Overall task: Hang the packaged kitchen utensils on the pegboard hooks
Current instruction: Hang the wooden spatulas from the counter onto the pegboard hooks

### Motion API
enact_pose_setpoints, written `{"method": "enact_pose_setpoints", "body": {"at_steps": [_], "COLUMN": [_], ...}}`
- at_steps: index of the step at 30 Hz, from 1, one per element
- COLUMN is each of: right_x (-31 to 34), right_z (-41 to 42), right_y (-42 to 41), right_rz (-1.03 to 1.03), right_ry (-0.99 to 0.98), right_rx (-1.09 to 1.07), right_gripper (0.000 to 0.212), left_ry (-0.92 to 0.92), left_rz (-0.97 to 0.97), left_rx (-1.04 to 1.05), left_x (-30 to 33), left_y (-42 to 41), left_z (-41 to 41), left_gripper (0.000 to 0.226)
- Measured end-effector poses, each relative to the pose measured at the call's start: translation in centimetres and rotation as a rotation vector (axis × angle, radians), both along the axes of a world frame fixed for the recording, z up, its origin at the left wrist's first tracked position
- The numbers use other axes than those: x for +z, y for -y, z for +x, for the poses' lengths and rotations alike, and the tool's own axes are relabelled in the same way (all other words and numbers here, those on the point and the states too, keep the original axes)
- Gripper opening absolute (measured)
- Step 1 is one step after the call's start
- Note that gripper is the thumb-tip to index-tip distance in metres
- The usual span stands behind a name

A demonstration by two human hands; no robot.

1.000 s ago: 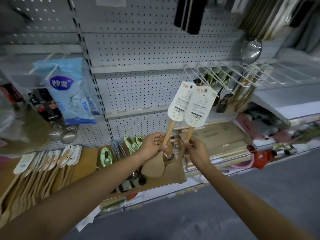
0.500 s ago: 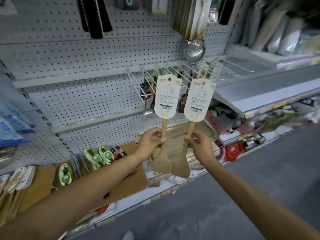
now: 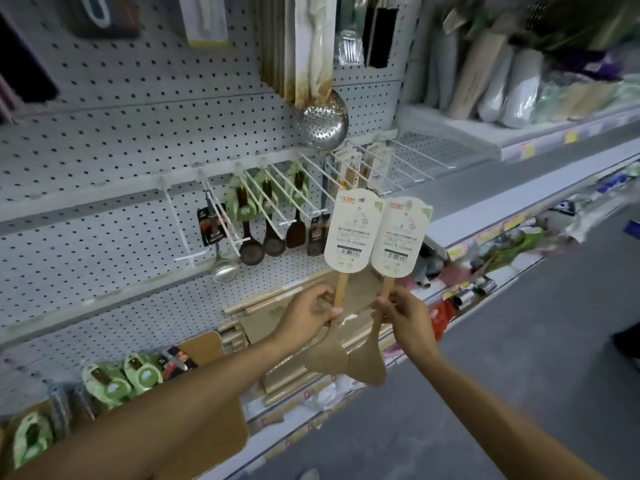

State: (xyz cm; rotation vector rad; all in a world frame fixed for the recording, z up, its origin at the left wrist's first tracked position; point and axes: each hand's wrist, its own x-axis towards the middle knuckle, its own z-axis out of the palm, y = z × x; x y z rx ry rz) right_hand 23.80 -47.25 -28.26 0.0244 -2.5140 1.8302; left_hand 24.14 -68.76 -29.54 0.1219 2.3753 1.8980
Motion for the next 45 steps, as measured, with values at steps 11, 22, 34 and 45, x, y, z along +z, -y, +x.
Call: {"method": "enact_pose_setpoints", "body": {"at_steps": [11,22,34,45], "right_x": [-1.7,-4.1,-6.0,-6.6], "right_z": [-7.3,-18.2,-27.1,-30.3], "right_y": [-5.4,-14.0,-20.0,-20.4], "right_rz": [0.026,-0.034,0.072,0.066], "right_ry": [0.014,0.099,0.14,0.165], "right_rx": [-0.002,0.112,0.368,0.388], "right_gripper": [0.02,0.024,0.017,0.02], "left_ry": [0.011,0.003,0.053,0.048], "left_rz": [-0.08,-0.045,-0.057,-0.051], "left_rx": [-0.09,0.018,0.255,0.317], "left_x": [-0.7,-1.8,-2.6,-3.3], "left_y": [-4.9,-11.7,-19.1,-21.5], "left_z": [-7.5,-13.0,-16.6,-18.0], "left_gripper": [0.015,0.014,0.006,0.004]}}
